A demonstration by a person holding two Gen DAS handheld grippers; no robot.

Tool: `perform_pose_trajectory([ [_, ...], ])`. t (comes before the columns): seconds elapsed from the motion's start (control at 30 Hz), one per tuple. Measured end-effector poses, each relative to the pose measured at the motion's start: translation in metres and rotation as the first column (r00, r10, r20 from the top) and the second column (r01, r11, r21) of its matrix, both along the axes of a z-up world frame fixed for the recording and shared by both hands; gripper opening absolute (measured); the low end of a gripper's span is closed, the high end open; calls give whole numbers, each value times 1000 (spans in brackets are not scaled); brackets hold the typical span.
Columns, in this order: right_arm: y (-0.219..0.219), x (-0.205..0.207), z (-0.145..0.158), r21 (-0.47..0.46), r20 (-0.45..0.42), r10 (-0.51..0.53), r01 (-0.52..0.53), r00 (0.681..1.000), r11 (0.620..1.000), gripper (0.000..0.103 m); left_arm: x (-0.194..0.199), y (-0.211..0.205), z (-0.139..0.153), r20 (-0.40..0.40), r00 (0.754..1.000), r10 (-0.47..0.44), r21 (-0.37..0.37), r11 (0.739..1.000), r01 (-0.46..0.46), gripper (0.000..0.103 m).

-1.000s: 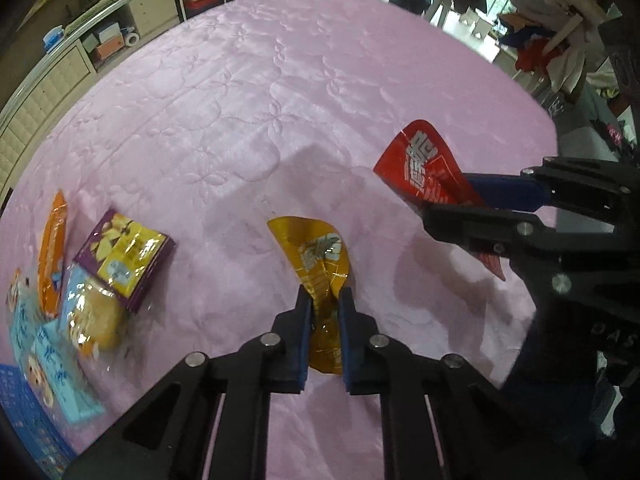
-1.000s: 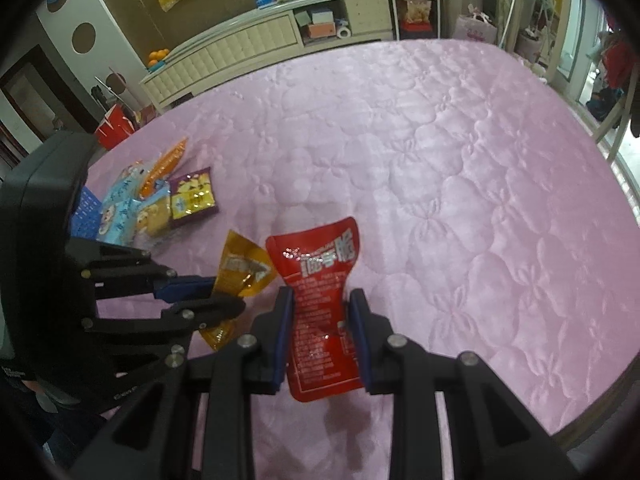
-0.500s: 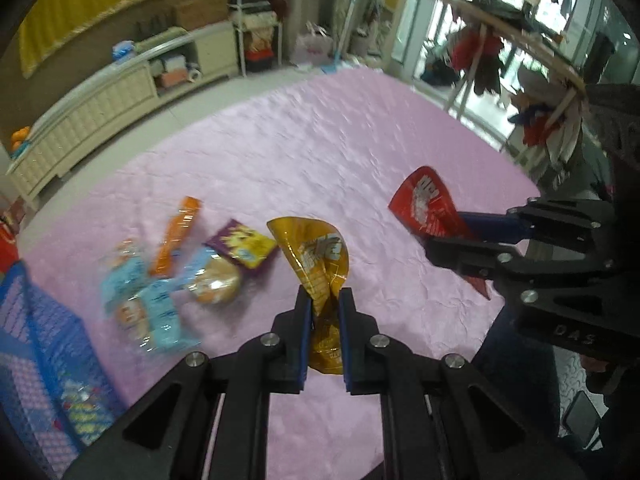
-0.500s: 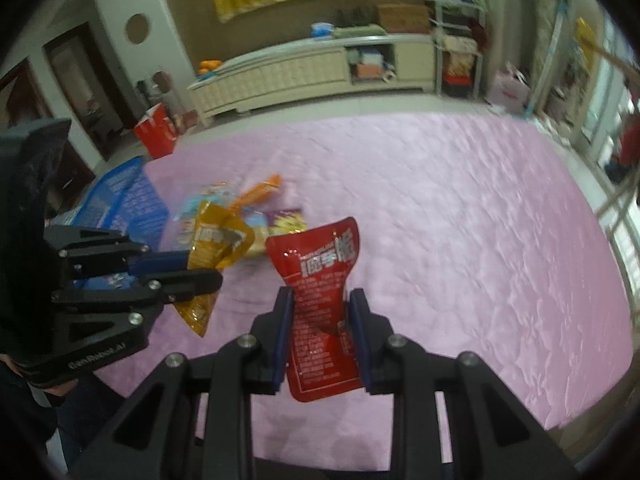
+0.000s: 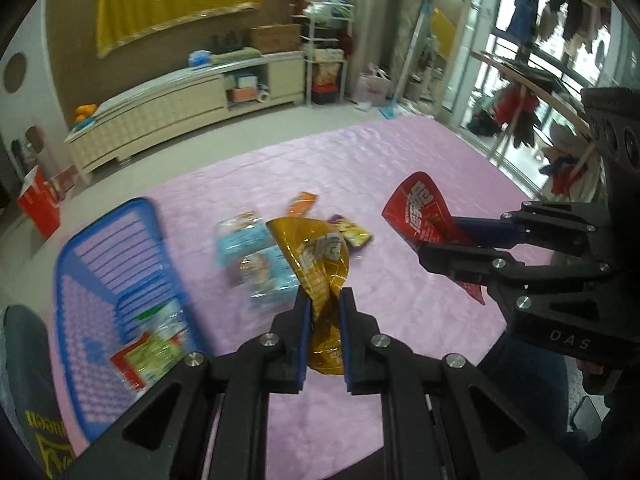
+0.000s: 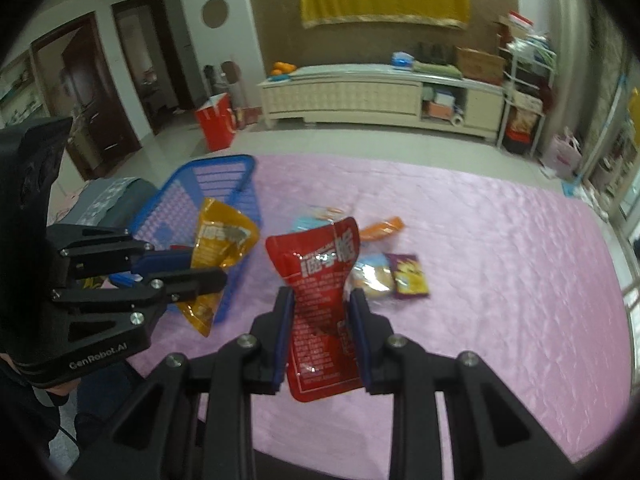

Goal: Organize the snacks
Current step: 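Carry both sachets over the blue basket and open both tools to drop them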

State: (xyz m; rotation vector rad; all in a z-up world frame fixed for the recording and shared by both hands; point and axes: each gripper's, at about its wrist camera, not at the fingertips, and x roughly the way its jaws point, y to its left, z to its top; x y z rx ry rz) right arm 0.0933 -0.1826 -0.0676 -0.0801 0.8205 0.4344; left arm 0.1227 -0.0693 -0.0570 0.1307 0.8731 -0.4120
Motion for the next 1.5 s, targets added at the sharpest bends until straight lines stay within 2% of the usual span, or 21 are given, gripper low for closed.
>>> perform_pose_trajectory([
  [0.33,84,0,7,-23,31,155,-155,987,988,32,-17,100,4,7,985,172,-36,984,-172,12],
  [0.67,154,16,-1,-70,7,271,-269,963,960,32,-14,167,-11,-23,959,284,-46,957,-285,12],
  [1.07,193,35,-41,-83,-102,310,-319,945,944,33,-5,194,-45,-107,941,322,-50,943,-329,14],
  [1.27,204,35,-50,-117,-118,333,-346,936,931,33,-5,199,-53,-116,942,314,-35,947,-320,20],
  [1.33,205,34,-52,-112,-124,335,-348,934,931,33,-5,199,-53,-111,943,314,-34,947,-319,25],
  [1.43,202,36,-51,-107,-123,324,-337,938,935,37,-6,201,-51,-110,942,317,-52,945,-324,37],
  [1.47,201,37,-51,-106,-122,321,-334,939,937,41,-6,201,-51,-109,942,319,-57,944,-326,37],
  [1.5,201,38,-52,-108,-126,319,-333,939,937,51,-6,201,-51,-108,940,325,-55,942,-332,37],
])
